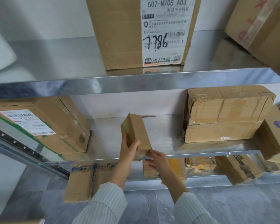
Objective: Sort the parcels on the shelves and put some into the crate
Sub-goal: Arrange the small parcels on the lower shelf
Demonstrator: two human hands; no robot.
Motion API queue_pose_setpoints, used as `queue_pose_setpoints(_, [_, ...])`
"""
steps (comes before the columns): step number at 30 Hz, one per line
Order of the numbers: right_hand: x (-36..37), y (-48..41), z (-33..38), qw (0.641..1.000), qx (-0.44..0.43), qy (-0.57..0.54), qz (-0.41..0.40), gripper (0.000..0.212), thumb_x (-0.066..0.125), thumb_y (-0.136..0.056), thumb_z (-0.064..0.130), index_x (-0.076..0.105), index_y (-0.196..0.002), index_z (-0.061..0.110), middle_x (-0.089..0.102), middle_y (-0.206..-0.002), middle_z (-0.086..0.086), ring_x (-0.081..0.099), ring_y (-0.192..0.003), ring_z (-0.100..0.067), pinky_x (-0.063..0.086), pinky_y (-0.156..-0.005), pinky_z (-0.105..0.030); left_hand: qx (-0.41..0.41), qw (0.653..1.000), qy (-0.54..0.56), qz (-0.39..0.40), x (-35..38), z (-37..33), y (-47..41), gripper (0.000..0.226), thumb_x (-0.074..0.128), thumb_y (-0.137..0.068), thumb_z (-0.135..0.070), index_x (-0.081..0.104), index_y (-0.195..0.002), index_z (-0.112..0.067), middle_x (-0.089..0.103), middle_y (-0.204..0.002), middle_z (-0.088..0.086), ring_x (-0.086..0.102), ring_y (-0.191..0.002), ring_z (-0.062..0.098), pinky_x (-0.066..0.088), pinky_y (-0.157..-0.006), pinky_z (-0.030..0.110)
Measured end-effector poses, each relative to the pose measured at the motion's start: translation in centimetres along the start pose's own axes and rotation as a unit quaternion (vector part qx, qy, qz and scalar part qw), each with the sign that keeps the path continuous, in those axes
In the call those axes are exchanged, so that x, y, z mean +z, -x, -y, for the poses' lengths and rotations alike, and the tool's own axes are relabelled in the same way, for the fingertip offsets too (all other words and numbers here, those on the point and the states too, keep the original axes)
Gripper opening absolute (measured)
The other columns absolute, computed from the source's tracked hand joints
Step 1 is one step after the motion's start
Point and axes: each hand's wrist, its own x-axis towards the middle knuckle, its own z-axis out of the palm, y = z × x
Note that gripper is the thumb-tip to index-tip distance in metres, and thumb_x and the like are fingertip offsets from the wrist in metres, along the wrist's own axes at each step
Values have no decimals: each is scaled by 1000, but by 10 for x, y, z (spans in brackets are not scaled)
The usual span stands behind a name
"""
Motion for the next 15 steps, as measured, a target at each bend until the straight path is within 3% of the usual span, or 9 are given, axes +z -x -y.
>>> queue_pose_setpoints(2, [8,4,-1,1000,-3,-13,5,25,41,-102,22,66,-101,16,70,-93,-3,67,-89,-20,52,-87,-35,-12,998,53,32,-4,1,0,70,60,-79,-31,34,-143,-36,61,-117,-1,61,-102,22,54,-78,38])
queue_pose_setpoints(4, [13,4,-2,1000,-2,-17,1,25,43,-101,29,66,-96,20,70,-91,1,67,-92,-19,51,-95,-39,-22,994,82,62,-7,4,0,68,56,-70,-38,43,-136,-36,66,-111,4,63,-101,28,54,-82,48])
queue_pose_setpoints(7, [16,0,-4,1000,-5,22,2,30,48,-97,44,66,-105,22,70,-99,4,65,-100,-16,51,-95,-36,-14,996,62,61,-10,4,0,29,41,-90,-31,55,-115,-37,67,-102,3,62,-96,25,49,-88,48])
queue_pose_setpoints(11, [21,-6,-1,998,-14,62,30,32,48,-96,46,64,-115,26,67,-102,10,62,-105,-18,49,-95,-35,-13,999,20,24,-15,7,-2,34,24,-102,-30,49,-125,-28,61,-105,2,55,-94,17,41,-81,31])
queue_pose_setpoints(15, [22,-11,1,997,-30,72,25,22,49,-97,41,65,-108,30,68,-98,7,62,-105,-20,50,-90,-33,21,998,-63,16,-17,6,-6,43,30,-88,-43,40,-129,-35,60,-115,1,56,-102,19,43,-96,38])
